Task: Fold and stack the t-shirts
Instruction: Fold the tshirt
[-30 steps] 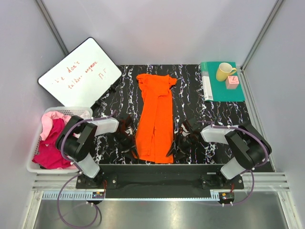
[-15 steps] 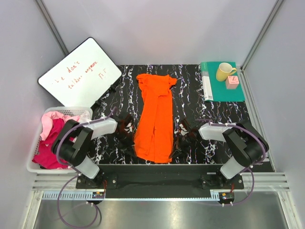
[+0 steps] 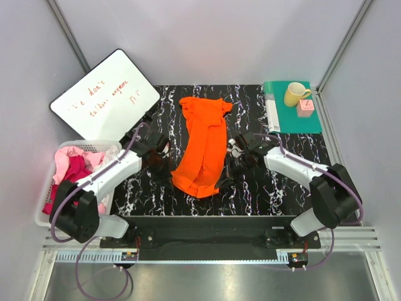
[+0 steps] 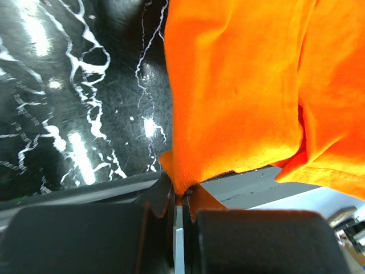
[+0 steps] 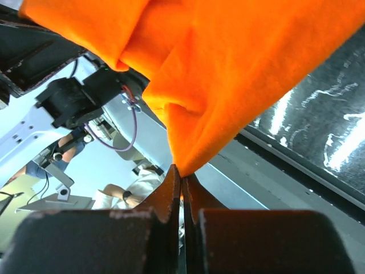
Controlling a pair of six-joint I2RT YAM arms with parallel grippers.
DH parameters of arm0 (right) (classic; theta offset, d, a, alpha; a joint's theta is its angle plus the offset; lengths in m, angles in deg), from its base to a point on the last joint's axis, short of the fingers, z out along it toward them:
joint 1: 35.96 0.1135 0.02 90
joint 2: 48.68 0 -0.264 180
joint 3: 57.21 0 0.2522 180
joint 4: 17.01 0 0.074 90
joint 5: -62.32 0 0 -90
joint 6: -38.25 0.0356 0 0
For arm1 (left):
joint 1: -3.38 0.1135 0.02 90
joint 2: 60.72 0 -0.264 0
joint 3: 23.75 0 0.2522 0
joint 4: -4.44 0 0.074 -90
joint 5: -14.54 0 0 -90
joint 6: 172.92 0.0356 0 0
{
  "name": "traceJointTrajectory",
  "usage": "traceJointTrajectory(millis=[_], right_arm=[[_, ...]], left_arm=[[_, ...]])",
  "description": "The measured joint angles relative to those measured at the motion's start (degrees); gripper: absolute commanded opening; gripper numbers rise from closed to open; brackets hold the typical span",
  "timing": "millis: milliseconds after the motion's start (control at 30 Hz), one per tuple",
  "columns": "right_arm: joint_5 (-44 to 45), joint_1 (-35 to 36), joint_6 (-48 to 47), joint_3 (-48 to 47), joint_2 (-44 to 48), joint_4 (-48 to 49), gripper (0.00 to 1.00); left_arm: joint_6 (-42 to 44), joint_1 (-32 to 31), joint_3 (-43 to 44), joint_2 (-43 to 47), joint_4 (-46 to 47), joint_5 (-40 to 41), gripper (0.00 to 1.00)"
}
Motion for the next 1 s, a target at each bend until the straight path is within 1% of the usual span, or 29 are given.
traceJointTrajectory(millis=[167,333,400,500,600,767,867,1000], right_arm=[[0.96,0.0,-3.1,-6.84,-0.98,-4.72,0.0],[3.8,-0.46,-8.28,-18.36,-6.73,-9.86,0.0],[5.05,-1.49,-10.29,-23.32,-9.4,-11.82,0.0],[6.69,-3.76,-12.33,-27.91,-12.13,-13.51,0.0],[8.66,-7.37,-14.19,-31.82,-15.43,-15.28,0.0],[11.69,-11.43,-17.42,-35.85,-21.35,-17.38,0.0],[12.63,-12.63,-18.97,-37.94,-25.24,-18.34,0.0],[13.79,-13.6,-20.5,-40.63,-29.77,-18.97,0.0]], left_arm=[[0.46,0.0,5.42,0.5,-3.3,2.36,0.0],[1.99,0.0,15.3,-2.34,-5.22,4.57,0.0],[2.95,0.0,20.39,-5.31,-5.57,5.22,0.0],[4.07,0.02,25.49,-9.62,-5.7,5.4,0.0],[5.2,0.0,31.52,-16.31,-5.95,5.4,0.0],[5.79,0.07,36.39,-22.77,-6.78,5.49,0.0],[6.08,0.24,39.56,-27.26,-7.13,5.35,0.0],[6.4,0.68,41.42,-32.15,-7.23,5.07,0.0]])
